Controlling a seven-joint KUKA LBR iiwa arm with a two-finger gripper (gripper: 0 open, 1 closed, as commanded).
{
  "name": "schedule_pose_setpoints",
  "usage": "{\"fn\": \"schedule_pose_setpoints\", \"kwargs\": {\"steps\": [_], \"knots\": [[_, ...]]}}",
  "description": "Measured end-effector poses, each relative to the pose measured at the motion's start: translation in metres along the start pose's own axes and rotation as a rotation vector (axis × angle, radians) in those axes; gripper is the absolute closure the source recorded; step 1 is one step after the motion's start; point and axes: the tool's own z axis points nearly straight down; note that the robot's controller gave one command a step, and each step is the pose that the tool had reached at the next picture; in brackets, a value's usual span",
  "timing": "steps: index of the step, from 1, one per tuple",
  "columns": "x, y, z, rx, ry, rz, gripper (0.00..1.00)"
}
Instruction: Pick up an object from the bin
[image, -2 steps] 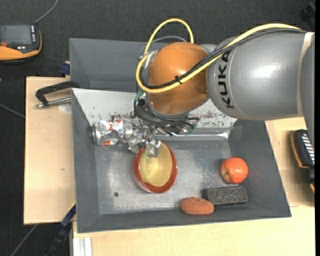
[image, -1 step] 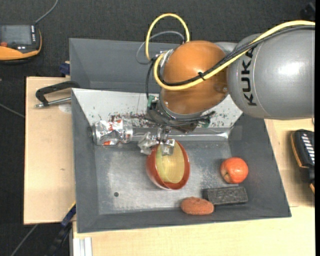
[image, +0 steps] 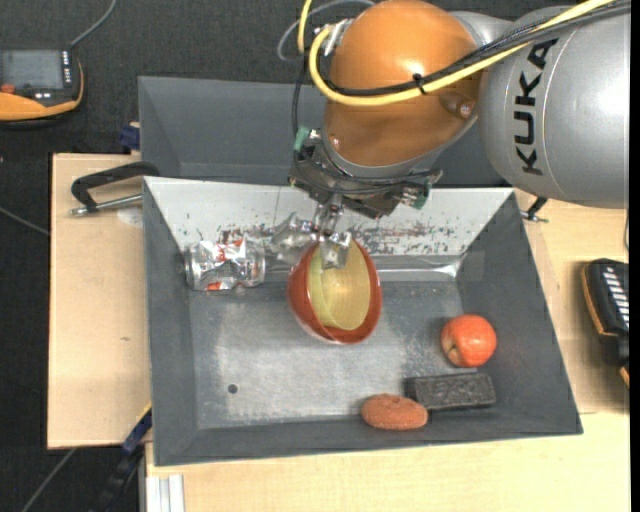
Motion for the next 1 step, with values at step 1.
{"fn": "schedule_pose_setpoints", "kwargs": {"steps": [1], "knots": [[0.0065,0.0225,-0.0392,0.005,-0.007,-0.147,1.0]]}}
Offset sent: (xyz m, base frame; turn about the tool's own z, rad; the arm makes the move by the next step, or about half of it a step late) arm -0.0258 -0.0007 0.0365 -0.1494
